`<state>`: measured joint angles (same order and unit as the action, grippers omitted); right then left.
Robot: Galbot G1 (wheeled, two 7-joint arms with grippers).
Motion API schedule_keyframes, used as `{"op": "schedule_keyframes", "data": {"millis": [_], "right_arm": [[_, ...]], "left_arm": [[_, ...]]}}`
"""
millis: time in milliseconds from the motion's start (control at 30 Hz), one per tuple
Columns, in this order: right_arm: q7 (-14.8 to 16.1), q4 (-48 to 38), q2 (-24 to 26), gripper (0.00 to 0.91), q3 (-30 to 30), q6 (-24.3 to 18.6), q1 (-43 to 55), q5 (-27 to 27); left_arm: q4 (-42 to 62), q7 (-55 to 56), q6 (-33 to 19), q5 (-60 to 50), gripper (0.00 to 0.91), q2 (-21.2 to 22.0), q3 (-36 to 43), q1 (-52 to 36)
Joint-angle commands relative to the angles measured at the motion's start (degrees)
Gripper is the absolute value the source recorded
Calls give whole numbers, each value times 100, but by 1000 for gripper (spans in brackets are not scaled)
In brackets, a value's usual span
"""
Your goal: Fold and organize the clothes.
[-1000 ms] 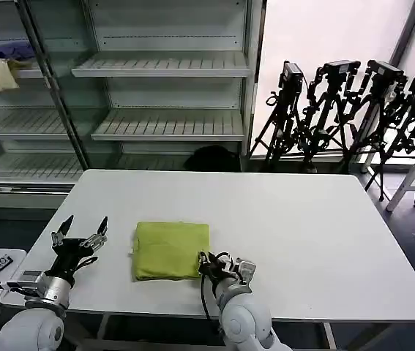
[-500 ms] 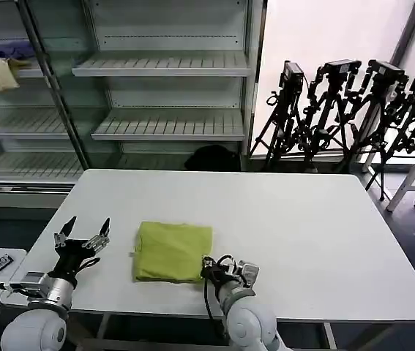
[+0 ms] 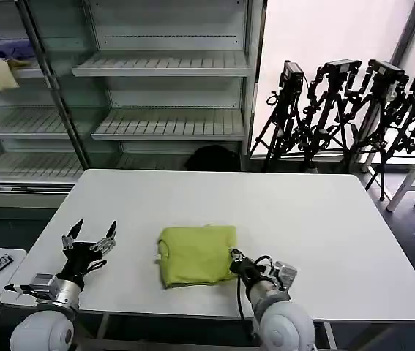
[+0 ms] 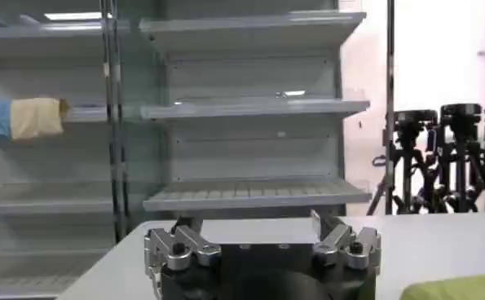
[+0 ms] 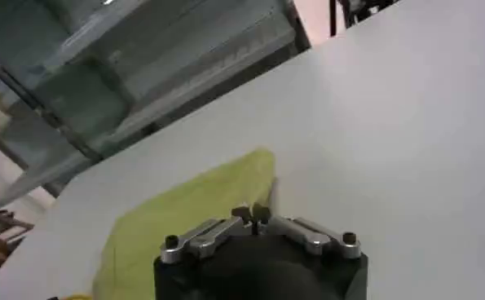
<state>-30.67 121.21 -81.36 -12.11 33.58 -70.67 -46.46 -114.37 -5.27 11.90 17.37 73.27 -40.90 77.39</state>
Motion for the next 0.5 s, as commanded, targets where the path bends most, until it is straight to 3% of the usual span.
{"op": "schedule_keyframes", "data": {"millis": [33, 67, 100, 367, 500], "right_arm": [[441, 313, 305, 71, -375, -9, -684, 877], [455, 258, 275, 151, -346, -10, -649, 1024], [452, 221, 248, 907, -330, -11, -618, 1081], [405, -69, 98, 907, -242, -16, -469, 1708], [440, -51, 125, 907, -254, -15, -485, 1715]], "left_arm": [[44, -7, -32, -122, 907, 23, 210, 4], [49, -6, -32, -123, 907, 25, 211, 5], [49, -7, -33, -127, 907, 25, 215, 9], [103, 2, -37, -152, 907, 14, 259, 29], [147, 3, -34, -165, 907, 29, 313, 14]]}}
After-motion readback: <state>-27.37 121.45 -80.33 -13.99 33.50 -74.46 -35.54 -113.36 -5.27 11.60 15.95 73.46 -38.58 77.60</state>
